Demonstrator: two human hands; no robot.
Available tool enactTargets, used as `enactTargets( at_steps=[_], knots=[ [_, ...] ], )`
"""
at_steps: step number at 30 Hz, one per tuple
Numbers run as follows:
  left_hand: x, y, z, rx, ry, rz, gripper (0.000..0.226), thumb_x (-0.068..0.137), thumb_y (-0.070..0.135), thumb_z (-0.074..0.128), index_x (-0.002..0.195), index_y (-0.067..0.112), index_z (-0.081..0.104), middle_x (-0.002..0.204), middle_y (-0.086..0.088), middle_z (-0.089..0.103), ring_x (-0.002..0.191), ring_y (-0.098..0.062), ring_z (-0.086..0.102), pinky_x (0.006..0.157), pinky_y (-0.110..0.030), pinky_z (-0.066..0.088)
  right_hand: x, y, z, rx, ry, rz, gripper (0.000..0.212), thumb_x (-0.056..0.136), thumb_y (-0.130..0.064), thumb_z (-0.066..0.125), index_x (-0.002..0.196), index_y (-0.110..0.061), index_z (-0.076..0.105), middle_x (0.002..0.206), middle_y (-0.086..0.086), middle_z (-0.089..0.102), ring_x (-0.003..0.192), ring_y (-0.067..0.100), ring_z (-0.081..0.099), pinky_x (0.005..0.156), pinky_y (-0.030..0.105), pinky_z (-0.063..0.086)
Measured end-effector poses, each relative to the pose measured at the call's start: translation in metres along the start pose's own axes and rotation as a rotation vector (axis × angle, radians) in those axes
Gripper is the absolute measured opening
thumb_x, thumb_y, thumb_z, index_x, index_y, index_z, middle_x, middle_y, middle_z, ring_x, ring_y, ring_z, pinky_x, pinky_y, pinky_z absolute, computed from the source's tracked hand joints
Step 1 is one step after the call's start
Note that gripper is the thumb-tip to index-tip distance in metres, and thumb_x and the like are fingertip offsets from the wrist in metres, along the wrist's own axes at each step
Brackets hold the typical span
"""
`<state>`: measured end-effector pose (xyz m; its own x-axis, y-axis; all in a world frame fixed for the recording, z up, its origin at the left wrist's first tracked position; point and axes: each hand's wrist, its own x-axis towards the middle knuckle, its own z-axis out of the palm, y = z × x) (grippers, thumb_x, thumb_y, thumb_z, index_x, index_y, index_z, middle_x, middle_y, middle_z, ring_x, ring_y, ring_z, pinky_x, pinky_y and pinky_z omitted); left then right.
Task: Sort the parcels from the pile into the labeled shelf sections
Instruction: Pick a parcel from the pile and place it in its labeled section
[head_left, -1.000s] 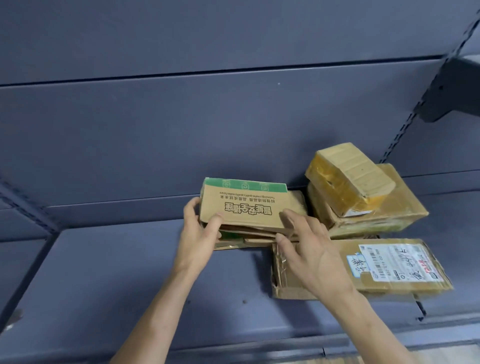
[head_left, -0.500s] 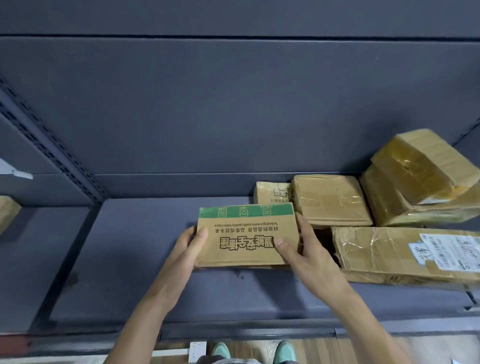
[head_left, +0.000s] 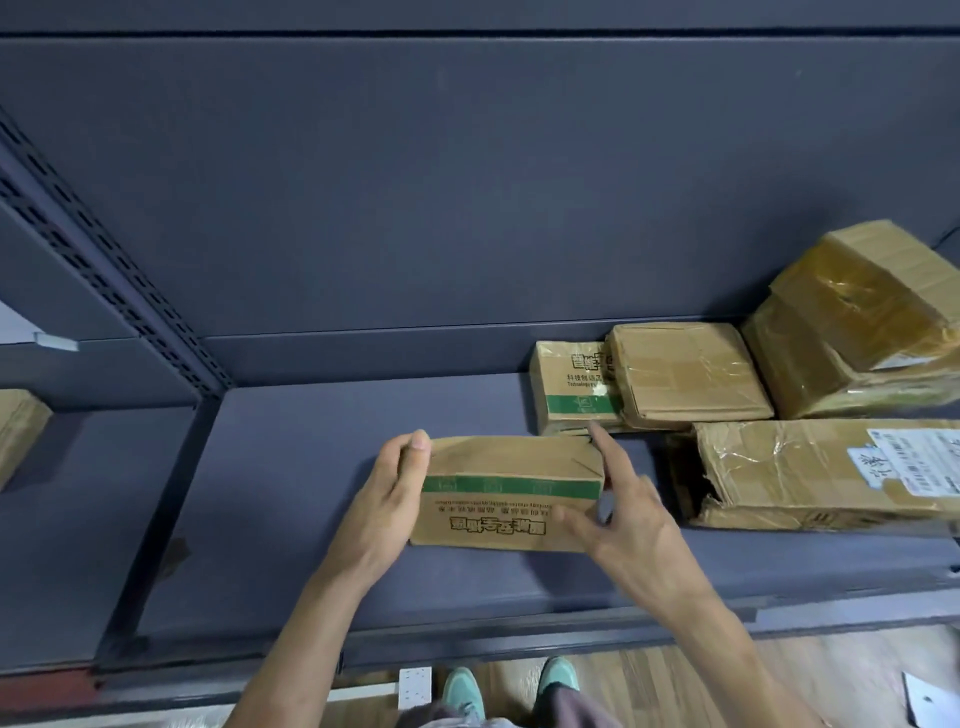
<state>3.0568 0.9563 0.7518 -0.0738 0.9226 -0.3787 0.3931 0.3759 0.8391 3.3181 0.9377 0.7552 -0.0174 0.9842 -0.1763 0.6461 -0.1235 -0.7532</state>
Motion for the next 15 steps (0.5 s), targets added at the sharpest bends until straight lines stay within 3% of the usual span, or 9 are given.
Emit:
enactTargets(
  at_steps=[2,5,8,11,12,14,15],
  knots=[
    [-0.001,0.002,0.004,0.004,0.004,0.025,0.062,0.083,0.093,0.017,0.122,0.055,0.045,0.118,0.024,0.061,0.11,-0.006,0.06,0.094,-0.038,0.043,0.0,0.001,-0.001,0.036,0.038,-0.041,0.082,0.085,-0.044,0.075,0.148,-0.052,0.024,0.122,-0.028,0.05,0.114,0.013,0.051,0.094,0.036,0.05],
    [-0.006,-0.002,0.011,0.014,0.037,0.065,0.041,0.091,0.079,0.032,0.119,0.052,0.046,0.116,0.027,0.058,0.109,0.001,0.056,0.087,-0.032,0.044,-0.005,0.003,0.003,0.089,0.047,-0.053,0.061,0.088,-0.061,0.06,0.141,-0.044,0.035,0.129,-0.018,0.052,0.121,0.007,0.052,0.094,0.035,0.051],
    [-0.01,-0.011,0.014,0.028,0.067,0.03,0.025,0.098,0.07,0.039,0.113,0.051,0.047,0.113,0.022,0.061,0.108,-0.007,0.059,0.085,-0.034,0.046,-0.012,0.006,0.004,0.167,0.1,0.053,0.068,0.082,-0.081,0.041,0.139,-0.043,0.039,0.129,-0.014,0.053,0.11,-0.007,0.054,0.082,0.021,0.046],
    [-0.014,-0.016,0.014,0.056,0.01,-0.071,0.045,0.097,0.075,0.033,0.135,0.053,0.04,0.13,0.013,0.058,0.117,-0.017,0.06,0.102,-0.042,0.048,-0.015,0.008,0.004,0.221,0.0,0.178,0.069,0.077,-0.091,0.031,0.126,-0.047,0.049,0.119,-0.01,0.061,0.108,0.007,0.059,0.088,0.032,0.053],
    [-0.015,-0.015,0.014,0.058,-0.008,-0.096,0.053,0.096,0.077,0.031,0.142,0.05,0.037,0.132,0.012,0.058,0.115,-0.017,0.062,0.101,-0.04,0.052,-0.015,0.007,0.003,0.237,-0.033,0.211,0.064,0.079,-0.09,0.031,0.123,-0.048,0.049,0.116,-0.009,0.063,0.105,0.015,0.063,0.083,0.033,0.057],
    [-0.016,-0.009,0.013,0.012,-0.024,-0.1,0.058,0.091,0.082,0.028,0.139,0.05,0.042,0.13,0.015,0.058,0.109,-0.013,0.065,0.079,-0.02,0.058,-0.013,0.003,-0.001,0.213,-0.06,0.221,0.059,0.084,-0.087,0.033,0.124,-0.045,0.047,0.115,-0.008,0.065,0.095,0.018,0.068,0.073,0.027,0.057],
    [-0.018,-0.004,0.012,-0.019,-0.018,-0.075,0.058,0.087,0.085,0.027,0.13,0.052,0.047,0.127,0.02,0.058,0.108,-0.011,0.065,0.069,-0.012,0.054,-0.011,0.002,-0.003,0.197,-0.051,0.209,0.058,0.084,-0.084,0.035,0.124,-0.043,0.045,0.114,-0.007,0.065,0.093,0.017,0.069,0.076,0.031,0.056]
  ],
)
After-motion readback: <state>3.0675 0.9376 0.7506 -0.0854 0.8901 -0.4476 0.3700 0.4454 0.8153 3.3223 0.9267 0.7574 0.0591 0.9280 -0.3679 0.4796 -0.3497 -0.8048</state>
